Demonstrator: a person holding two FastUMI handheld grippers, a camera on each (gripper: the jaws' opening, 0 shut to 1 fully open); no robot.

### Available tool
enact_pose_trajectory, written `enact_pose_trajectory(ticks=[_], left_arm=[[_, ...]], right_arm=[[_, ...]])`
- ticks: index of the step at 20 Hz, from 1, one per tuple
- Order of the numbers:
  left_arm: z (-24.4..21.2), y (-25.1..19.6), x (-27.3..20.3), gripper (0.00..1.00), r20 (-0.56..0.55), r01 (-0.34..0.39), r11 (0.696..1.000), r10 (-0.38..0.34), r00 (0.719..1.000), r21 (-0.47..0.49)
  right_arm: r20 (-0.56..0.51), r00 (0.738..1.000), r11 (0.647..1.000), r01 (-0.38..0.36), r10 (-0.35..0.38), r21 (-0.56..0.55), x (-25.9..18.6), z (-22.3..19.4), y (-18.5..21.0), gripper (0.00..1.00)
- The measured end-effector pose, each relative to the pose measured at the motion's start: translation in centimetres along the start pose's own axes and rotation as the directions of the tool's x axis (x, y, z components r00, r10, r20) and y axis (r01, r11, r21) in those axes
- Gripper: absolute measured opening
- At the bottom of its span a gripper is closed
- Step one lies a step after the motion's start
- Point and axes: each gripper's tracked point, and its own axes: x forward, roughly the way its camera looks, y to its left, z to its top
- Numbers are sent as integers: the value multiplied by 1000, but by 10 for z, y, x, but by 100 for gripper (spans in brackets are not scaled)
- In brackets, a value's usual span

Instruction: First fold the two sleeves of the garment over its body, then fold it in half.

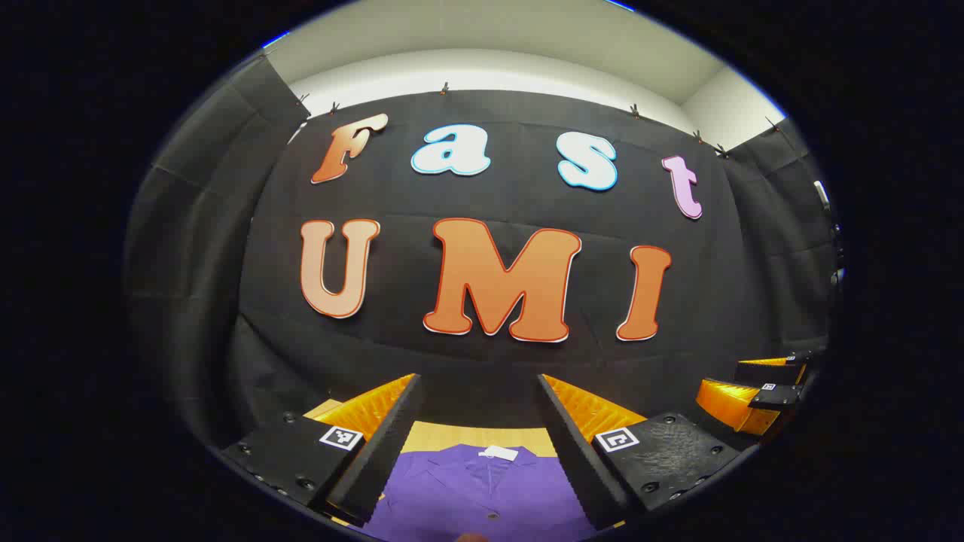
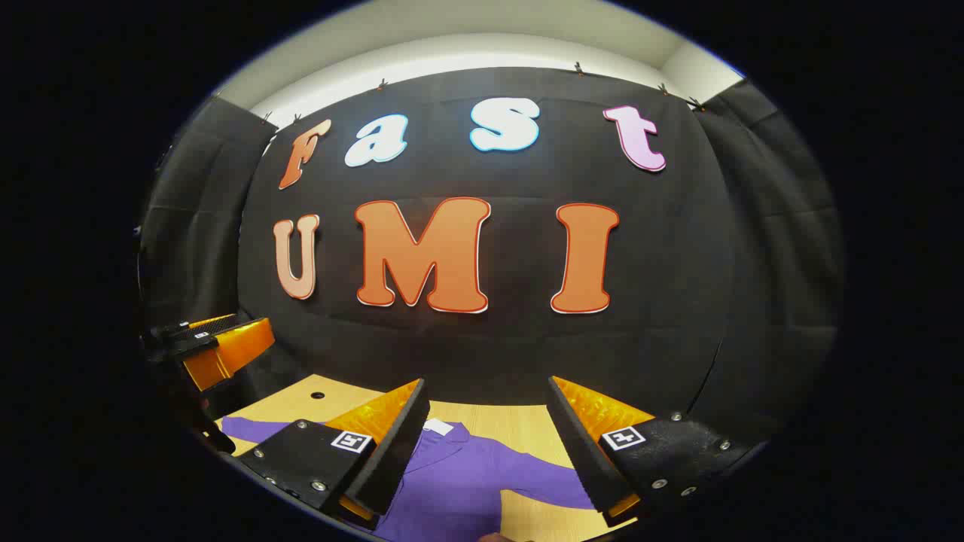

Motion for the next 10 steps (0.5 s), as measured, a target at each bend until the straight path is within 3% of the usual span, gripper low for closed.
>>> enact_pose_trajectory(ticks=[6,10], left_arm=[[0,5,5,94,1,-25,1000,24,1000,17],[1,10,11,94,11,15,999,-15,1000,29]], right_arm=[[20,1000,998,-23,24,-51,7,-3,10,95],[29,999,999,32,-30,-42,9,0,24,95]])
